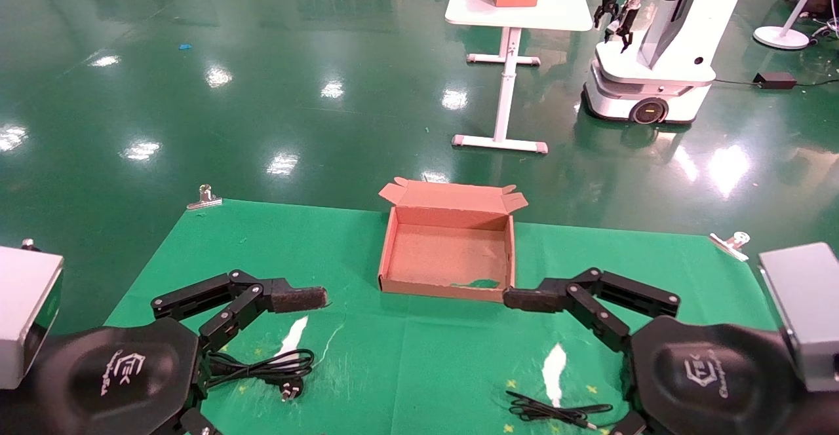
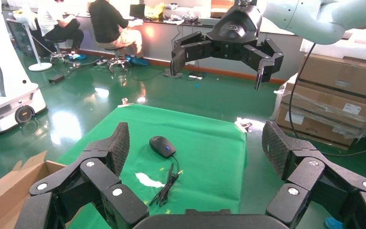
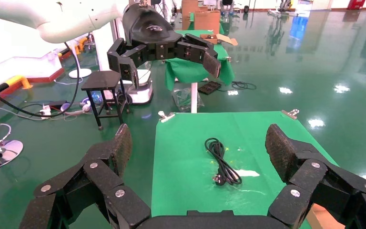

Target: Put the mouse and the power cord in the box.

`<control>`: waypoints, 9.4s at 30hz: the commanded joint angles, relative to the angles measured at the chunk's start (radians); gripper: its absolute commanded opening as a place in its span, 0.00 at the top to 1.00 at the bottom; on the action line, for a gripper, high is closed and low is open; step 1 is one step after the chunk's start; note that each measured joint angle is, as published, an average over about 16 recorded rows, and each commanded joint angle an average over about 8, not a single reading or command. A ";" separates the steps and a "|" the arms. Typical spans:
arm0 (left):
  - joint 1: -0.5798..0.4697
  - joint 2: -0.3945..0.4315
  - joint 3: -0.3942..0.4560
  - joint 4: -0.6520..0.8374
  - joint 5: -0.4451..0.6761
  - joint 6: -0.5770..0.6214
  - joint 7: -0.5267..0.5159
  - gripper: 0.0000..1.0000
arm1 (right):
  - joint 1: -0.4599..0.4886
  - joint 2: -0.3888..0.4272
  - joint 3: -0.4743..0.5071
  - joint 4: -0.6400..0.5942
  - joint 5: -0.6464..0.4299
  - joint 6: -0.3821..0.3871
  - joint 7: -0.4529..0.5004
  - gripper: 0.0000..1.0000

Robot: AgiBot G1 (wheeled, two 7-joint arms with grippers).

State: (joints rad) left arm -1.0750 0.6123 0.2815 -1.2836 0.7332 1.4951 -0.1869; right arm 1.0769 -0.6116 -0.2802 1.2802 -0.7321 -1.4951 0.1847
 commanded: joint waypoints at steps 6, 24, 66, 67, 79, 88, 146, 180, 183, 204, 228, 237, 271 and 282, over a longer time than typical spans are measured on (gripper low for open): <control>-0.007 0.006 0.013 -0.006 0.026 0.005 0.004 0.00 | 0.000 0.005 0.003 -0.015 0.001 -0.008 -0.009 0.00; -0.290 0.142 0.279 0.232 0.661 0.045 0.144 0.00 | 0.159 -0.009 -0.180 -0.434 -0.322 -0.059 -0.322 0.00; -0.577 0.475 0.453 1.108 1.044 -0.271 0.662 0.00 | 0.505 -0.417 -0.435 -1.251 -0.818 0.163 -0.960 0.00; -0.580 0.477 0.454 1.114 1.045 -0.270 0.670 0.00 | 0.507 -0.419 -0.436 -1.253 -0.819 0.164 -0.963 0.00; -0.599 0.487 0.458 1.174 1.051 -0.276 0.745 0.00 | 0.519 -0.434 -0.445 -1.270 -0.833 0.169 -0.979 0.00; -0.609 0.494 0.458 1.204 1.052 -0.280 0.763 0.58 | 0.522 -0.448 -0.443 -1.274 -0.830 0.164 -0.985 0.54; -0.615 0.481 0.451 1.198 1.039 -0.248 0.759 1.00 | 0.524 -0.441 -0.442 -1.270 -0.828 0.158 -0.985 1.00; -0.908 0.647 0.255 1.084 0.770 -0.323 0.321 1.00 | 0.906 -0.696 -0.462 -1.140 -0.891 0.464 -0.828 1.00; -0.913 0.640 0.257 1.089 0.776 -0.332 0.334 1.00 | 0.848 -0.737 -0.448 -1.152 -0.868 0.582 -0.831 1.00; -0.811 0.689 0.264 1.192 0.788 -0.441 0.569 1.00 | 0.622 -0.742 -0.407 -1.136 -0.702 0.725 -0.711 0.00; -0.634 0.763 0.583 0.776 0.765 -0.559 0.502 1.00 | 0.891 -0.533 -0.461 -1.194 -0.774 0.682 -0.958 0.00; -0.640 0.764 0.849 0.565 0.813 -0.711 0.464 1.00 | 1.089 -0.410 -0.542 -1.208 -0.879 0.194 -0.912 0.00; -0.667 0.751 1.057 0.556 0.683 -0.858 0.076 0.00 | 1.229 -0.374 -0.613 -1.102 -0.985 0.054 -0.761 0.00; -0.553 0.623 0.877 0.461 0.565 -0.712 0.062 0.00 | 1.022 -0.311 -0.510 -0.916 -0.820 0.044 -0.633 0.00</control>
State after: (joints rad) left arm -1.6282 1.2350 1.1587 -0.8226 1.2984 0.7832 -0.1249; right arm 2.0991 -0.9223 -0.7903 0.3639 -1.5517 -1.4509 -0.4482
